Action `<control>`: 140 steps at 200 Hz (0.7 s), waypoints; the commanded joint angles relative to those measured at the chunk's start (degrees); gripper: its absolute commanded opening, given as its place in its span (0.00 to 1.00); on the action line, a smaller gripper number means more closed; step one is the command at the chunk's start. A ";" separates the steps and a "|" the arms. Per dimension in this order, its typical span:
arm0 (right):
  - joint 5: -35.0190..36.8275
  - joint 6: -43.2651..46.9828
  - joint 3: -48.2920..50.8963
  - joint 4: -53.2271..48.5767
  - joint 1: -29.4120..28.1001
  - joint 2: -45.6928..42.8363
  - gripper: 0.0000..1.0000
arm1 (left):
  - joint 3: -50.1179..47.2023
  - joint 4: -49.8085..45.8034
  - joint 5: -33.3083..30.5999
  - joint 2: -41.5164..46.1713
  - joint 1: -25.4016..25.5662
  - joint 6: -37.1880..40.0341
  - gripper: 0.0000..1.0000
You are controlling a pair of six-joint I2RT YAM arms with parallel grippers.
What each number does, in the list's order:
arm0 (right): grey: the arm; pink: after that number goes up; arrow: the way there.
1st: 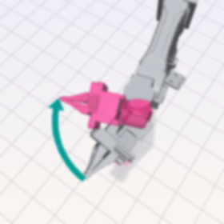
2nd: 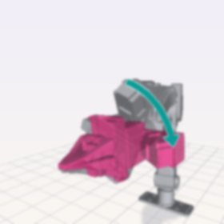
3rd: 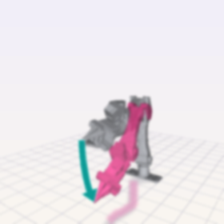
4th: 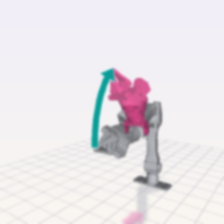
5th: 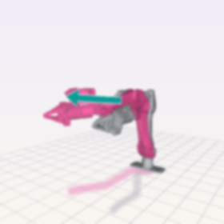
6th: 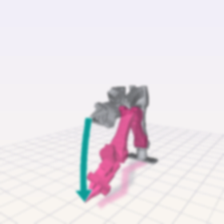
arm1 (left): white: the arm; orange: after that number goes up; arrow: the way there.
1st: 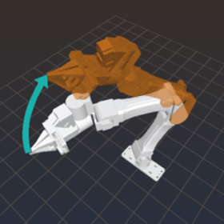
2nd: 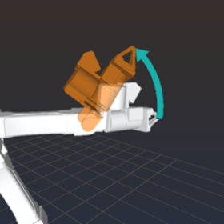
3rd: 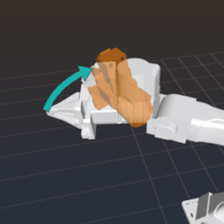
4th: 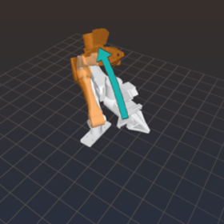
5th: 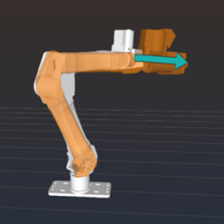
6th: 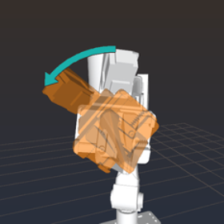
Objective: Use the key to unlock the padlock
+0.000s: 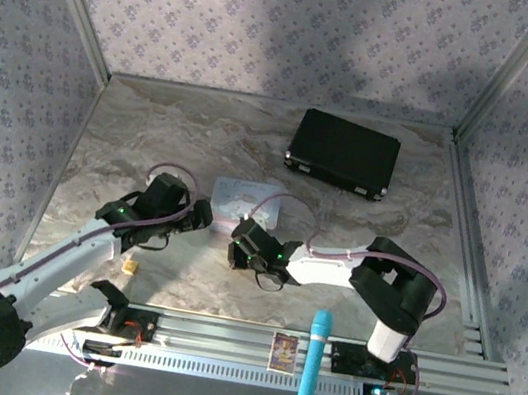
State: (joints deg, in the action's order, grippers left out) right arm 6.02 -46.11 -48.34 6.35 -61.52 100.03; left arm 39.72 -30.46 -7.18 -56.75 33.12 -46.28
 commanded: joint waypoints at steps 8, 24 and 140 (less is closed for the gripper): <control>-3.74 -1.37 5.51 1.20 1.45 -3.30 0.15 | 6.52 -0.48 -5.45 -4.20 2.94 10.51 1.00; -5.75 -1.34 8.28 4.38 2.52 -5.23 0.13 | 9.40 1.33 -7.41 -7.05 6.87 21.09 1.00; -14.57 -4.87 20.99 20.63 10.27 -8.70 0.02 | 19.17 3.14 -9.52 -32.03 18.62 59.22 0.80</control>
State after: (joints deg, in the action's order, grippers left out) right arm -7.97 -47.66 -29.41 29.45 -52.40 91.96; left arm 59.09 -26.94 -16.23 -87.02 50.54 7.68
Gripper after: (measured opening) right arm 0.128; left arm 0.842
